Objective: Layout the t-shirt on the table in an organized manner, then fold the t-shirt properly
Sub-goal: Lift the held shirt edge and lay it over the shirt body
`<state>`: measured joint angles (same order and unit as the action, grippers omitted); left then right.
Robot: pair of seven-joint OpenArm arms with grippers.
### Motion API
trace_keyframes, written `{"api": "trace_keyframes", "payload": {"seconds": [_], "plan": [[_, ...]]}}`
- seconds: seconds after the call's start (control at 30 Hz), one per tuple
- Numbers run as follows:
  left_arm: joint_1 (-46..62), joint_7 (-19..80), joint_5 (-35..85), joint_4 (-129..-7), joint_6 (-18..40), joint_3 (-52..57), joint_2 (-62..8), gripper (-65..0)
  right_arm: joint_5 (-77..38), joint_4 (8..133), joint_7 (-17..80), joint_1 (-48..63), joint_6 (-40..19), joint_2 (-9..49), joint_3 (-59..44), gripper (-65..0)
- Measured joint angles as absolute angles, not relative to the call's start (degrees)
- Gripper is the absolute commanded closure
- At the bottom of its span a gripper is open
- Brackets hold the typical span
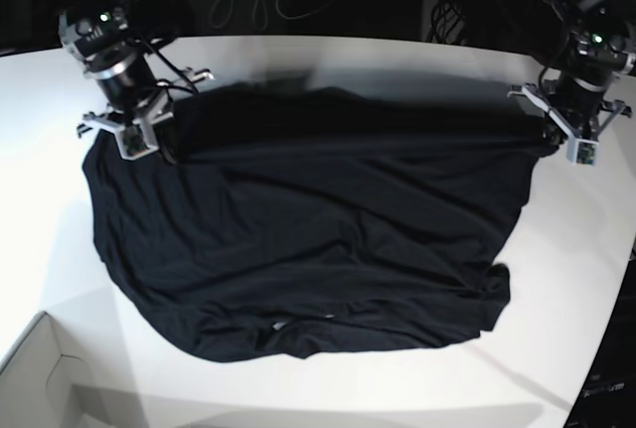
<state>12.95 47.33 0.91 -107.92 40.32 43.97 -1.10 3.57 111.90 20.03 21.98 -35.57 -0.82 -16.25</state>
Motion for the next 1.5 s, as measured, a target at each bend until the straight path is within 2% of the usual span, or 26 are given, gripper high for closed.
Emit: {"api": "trace_keyframes", "payload": {"seconds": [0.67,0.97,1.07,1.27,1.4,1.5], "plan": [[-0.9,46.9,-9.0,-94.1,40.3,43.7,-1.3,-0.1,4.0,100.4,20.3,13.2,-35.3,-0.8,-16.1,0.0],[-3.1,47.1,-10.0,-87.6,40.3,43.8,-1.2,-0.1,4.0,99.6,20.3,12.6,-35.3,-0.8,-16.1,0.0],[-2.5,49.2,-9.9,-90.1,40.3,43.8,-1.1,-0.1,4.0,99.1,20.1,12.1,-35.3,-0.8,-16.1,0.0],[0.5,63.7,-8.5,-105.1,40.4,43.7,-1.1,-0.1,3.9,98.7,20.2,11.8,-35.4,0.4,-16.0,0.0],[3.9,67.7,-8.1,-113.9,40.5,43.7,-1.1,-0.1,3.7,98.7,20.1,11.6,-35.6,0.3,-15.9,0.0],[4.8,69.0,-8.1,-114.2,40.5,43.7,-1.0,-0.1,3.7,98.7,20.1,11.6,-35.6,0.3,-15.9,0.0]]}}
